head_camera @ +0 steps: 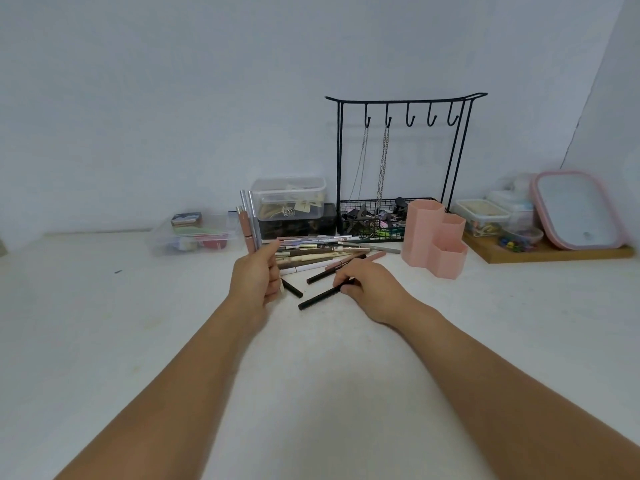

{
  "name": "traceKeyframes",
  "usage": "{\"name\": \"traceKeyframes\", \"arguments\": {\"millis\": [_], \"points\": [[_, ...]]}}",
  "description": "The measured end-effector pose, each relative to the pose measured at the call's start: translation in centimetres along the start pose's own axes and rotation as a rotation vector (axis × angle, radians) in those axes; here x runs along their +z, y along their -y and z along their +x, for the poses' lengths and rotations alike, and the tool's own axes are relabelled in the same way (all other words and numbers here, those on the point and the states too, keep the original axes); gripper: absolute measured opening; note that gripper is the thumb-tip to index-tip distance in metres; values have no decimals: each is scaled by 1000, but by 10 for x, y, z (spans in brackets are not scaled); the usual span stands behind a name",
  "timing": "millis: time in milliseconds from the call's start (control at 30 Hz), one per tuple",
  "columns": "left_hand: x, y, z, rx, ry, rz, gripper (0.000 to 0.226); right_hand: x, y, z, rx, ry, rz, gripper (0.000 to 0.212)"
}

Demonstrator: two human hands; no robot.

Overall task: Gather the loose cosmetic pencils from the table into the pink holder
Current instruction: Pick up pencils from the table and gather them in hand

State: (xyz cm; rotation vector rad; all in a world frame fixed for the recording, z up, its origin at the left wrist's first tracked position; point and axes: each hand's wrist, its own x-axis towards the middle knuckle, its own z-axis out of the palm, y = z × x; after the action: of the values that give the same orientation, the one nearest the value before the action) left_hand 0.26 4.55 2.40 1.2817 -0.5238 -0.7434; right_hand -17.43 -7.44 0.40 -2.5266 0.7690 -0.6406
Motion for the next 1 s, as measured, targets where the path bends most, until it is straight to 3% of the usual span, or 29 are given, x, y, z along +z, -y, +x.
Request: {"name": "traceKeyframes", "arguments": {"millis": [100,267,333,433,600,800,1000], "points": [[2,2,1,5,30,22,50,0,5,-1,18,-76,177,12],[10,7,-4,53,152,52,46,4,37,-5,69,-145,777,8],[15,9,-8,60,206,60,41,8,51,-7,61,-158,910,11],[22,12,-13,91,237,66,50,15,63,-12,78,-180,1026,10],[33,23,-19,159,282,75,37,19,62,-17,146,-245,1076,13],[29,21,-9,142,95,99,32,24,58,-16,134,-158,1183,21],[-5,-1,10,156,-125,-14,34,31,36,-8,217,-275,601,10]]}}
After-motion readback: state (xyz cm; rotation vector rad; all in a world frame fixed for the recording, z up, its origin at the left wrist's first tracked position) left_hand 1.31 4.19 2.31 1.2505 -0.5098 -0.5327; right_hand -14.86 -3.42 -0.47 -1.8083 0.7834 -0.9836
